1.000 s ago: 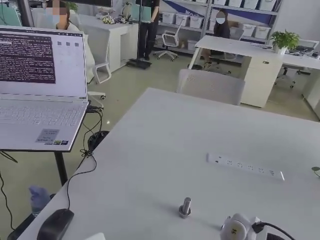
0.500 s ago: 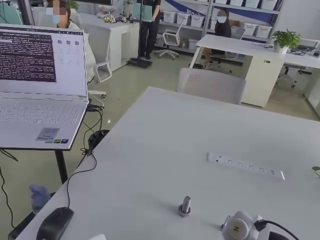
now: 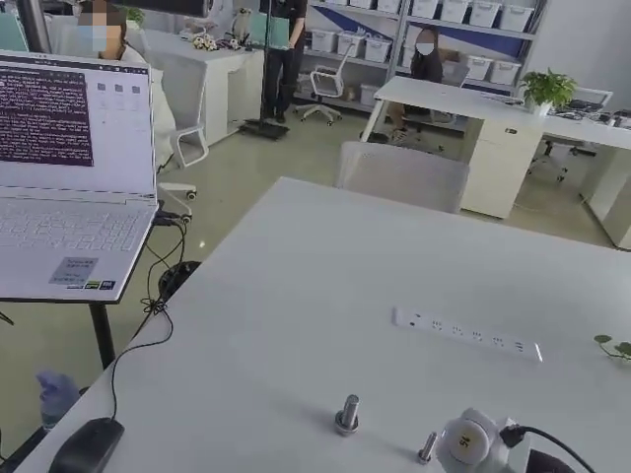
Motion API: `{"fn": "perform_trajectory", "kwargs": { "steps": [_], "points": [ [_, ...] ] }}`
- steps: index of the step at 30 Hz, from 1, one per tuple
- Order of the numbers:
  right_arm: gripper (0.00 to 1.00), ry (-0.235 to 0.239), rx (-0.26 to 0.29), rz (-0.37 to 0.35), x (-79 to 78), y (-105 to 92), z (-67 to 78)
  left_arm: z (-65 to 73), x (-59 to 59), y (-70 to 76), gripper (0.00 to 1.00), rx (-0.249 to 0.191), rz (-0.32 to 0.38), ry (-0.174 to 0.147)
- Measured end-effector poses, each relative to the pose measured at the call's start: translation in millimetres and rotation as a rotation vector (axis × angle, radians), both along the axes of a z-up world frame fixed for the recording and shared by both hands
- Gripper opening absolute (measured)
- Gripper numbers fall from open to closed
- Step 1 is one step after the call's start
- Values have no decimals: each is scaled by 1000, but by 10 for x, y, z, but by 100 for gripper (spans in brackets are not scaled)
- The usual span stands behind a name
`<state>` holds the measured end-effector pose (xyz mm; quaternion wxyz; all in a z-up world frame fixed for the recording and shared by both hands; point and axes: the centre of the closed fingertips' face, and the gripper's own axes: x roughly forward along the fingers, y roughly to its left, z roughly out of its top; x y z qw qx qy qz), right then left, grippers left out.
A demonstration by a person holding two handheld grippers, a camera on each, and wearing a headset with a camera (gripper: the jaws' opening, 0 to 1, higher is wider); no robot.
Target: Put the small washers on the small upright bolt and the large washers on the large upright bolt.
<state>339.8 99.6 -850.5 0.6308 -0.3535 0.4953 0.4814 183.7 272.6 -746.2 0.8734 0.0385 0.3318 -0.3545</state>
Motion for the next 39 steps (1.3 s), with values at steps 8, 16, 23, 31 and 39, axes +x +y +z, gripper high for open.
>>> {"fn": "perform_trajectory", "kwargs": {
  "steps": [8,16,23,31,39],
  "points": [
    [13,-27,4,-12,226,-101,162,19,49,-46,78,0,10,-12],
    [13,-37,-5,-14,380,-143,209,2,37,-50,78,-2,15,-5],
    [13,-60,7,-24,559,-65,286,-47,14,-5,77,-2,25,3],
    [13,-89,16,-19,761,56,406,-63,4,6,77,-7,31,9],
    [13,-99,25,-14,885,155,444,-40,29,69,77,-5,39,7]
  ]
}}
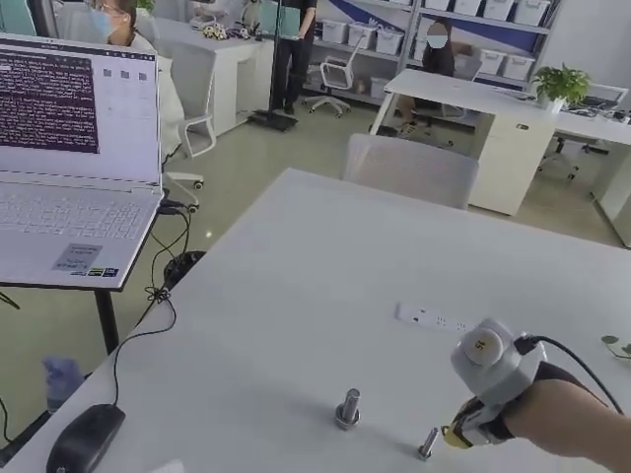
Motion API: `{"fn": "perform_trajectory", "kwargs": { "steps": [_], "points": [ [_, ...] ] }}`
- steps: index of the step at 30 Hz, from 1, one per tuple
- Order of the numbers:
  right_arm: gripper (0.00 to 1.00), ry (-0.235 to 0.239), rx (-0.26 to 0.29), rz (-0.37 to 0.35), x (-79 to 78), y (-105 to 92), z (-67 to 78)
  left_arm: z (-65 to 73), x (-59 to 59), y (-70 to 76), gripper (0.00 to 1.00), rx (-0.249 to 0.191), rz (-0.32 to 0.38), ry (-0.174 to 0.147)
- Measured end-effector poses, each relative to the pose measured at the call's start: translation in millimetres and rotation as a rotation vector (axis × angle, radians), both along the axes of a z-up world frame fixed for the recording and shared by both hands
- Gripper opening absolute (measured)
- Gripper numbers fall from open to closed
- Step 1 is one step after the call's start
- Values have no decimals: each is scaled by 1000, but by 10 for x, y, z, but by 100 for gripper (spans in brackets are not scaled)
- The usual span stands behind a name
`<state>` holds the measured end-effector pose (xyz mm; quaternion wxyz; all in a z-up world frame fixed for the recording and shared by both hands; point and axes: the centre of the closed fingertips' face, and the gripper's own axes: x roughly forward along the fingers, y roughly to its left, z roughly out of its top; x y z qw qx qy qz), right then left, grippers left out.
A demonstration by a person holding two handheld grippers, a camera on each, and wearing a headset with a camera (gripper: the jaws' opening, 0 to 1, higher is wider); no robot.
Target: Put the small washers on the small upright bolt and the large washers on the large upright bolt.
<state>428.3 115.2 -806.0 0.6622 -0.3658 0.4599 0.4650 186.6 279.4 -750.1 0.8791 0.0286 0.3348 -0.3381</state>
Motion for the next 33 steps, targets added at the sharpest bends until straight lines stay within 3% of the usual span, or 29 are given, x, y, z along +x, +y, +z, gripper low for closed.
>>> {"fn": "perform_trajectory", "kwargs": {
  "steps": [19,33],
  "points": [
    [13,2,-19,21,30,106,-102,-55,-54,49,76,-1,8,15],
    [13,14,-32,21,6,112,-190,-70,-20,75,76,-7,7,18]
  ]
}}
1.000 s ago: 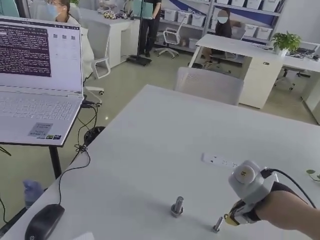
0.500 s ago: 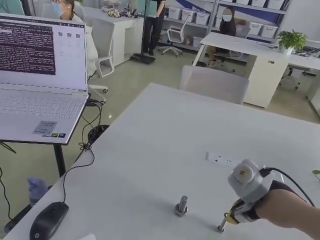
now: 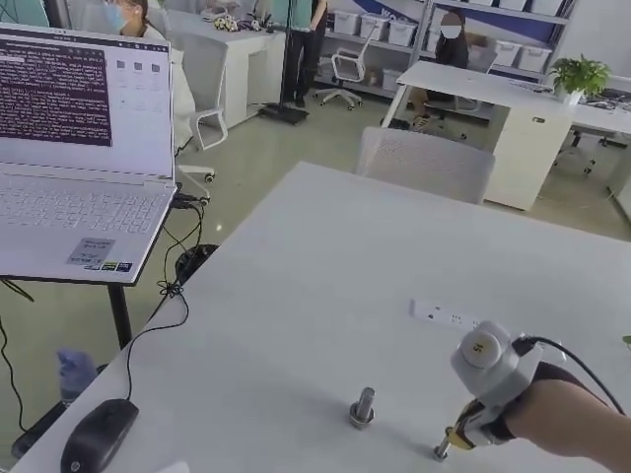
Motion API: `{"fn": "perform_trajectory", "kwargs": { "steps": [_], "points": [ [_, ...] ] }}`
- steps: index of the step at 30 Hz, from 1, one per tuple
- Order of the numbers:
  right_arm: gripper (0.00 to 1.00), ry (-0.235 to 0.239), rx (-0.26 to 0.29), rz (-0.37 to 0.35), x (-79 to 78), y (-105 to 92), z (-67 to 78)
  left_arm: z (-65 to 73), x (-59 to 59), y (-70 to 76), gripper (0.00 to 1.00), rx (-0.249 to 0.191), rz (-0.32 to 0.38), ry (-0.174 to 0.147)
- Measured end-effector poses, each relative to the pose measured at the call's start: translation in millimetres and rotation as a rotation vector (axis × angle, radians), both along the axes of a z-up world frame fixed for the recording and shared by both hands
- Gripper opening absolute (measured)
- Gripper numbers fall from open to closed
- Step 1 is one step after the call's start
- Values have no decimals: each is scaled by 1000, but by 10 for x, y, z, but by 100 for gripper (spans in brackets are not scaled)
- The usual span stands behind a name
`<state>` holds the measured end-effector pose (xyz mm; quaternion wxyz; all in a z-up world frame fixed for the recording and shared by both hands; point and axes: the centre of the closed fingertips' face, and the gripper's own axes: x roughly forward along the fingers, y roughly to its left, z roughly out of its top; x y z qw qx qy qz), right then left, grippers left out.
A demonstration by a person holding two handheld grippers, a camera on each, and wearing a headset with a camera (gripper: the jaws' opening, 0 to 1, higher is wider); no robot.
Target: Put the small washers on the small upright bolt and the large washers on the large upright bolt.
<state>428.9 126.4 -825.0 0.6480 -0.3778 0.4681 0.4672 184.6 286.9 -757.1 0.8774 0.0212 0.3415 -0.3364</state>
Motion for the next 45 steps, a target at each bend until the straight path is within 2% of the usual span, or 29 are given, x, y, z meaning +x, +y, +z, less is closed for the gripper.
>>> {"fn": "perform_trajectory", "kwargs": {
  "steps": [12,28,36,45],
  "points": [
    [13,-2,-9,15,21,10,-103,-36,2,26,76,2,-1,9],
    [13,4,-44,45,11,-5,-321,-95,22,56,76,4,9,24],
    [13,5,-51,52,5,9,-399,-141,-17,80,75,11,8,38],
    [13,11,-53,47,23,20,-455,-133,-19,68,75,15,4,36]
  ]
}}
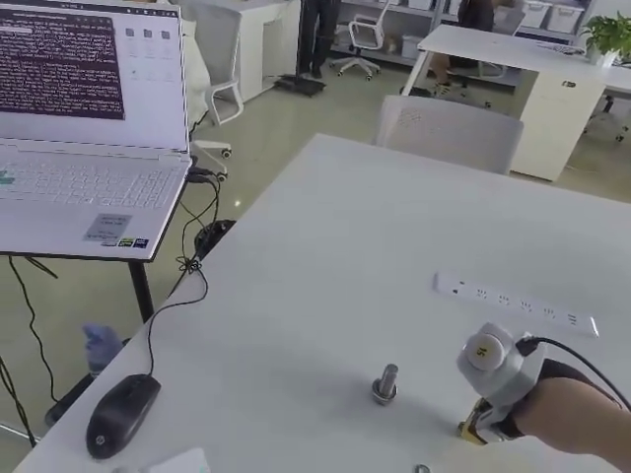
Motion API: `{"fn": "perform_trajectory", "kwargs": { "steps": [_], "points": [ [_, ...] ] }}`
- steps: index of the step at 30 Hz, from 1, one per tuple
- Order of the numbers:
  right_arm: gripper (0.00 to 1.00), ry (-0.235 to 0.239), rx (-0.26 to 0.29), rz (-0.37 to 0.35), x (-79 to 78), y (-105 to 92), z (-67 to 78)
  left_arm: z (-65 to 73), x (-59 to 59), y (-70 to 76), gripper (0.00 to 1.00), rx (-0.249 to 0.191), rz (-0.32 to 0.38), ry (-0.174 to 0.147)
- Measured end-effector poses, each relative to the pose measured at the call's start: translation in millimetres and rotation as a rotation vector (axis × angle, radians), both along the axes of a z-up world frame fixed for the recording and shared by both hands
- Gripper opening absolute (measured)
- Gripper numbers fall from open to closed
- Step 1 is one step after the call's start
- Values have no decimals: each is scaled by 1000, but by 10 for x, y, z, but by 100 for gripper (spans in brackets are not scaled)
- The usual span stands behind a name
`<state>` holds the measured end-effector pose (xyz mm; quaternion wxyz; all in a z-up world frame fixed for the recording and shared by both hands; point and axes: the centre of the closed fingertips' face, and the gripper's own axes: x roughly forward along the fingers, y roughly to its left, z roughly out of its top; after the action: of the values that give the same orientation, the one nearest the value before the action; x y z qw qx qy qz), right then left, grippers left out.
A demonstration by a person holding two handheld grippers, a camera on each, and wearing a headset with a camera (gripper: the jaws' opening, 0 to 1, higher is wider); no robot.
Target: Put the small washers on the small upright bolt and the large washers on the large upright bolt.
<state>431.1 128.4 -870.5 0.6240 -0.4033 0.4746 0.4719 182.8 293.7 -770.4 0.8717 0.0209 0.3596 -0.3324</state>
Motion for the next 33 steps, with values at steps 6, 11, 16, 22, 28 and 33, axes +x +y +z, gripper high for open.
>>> {"fn": "perform_trajectory", "kwargs": {
  "steps": [6,11,16,22,28,33],
  "points": [
    [13,2,-5,1,1,2,-6,-4,9,2,75,-2,-1,-1],
    [13,2,-5,1,-8,2,0,-10,14,7,75,-2,-1,-1],
    [13,2,-6,1,-10,5,-2,-13,5,3,75,-1,-5,0],
    [13,2,-1,-4,-13,8,-4,-11,-3,4,74,1,-7,3],
    [15,-5,4,6,-12,19,1,-19,-20,-2,74,-4,-3,6],
    [21,2,24,4,-22,56,4,0,-28,-22,75,-19,-2,2]
  ]
}}
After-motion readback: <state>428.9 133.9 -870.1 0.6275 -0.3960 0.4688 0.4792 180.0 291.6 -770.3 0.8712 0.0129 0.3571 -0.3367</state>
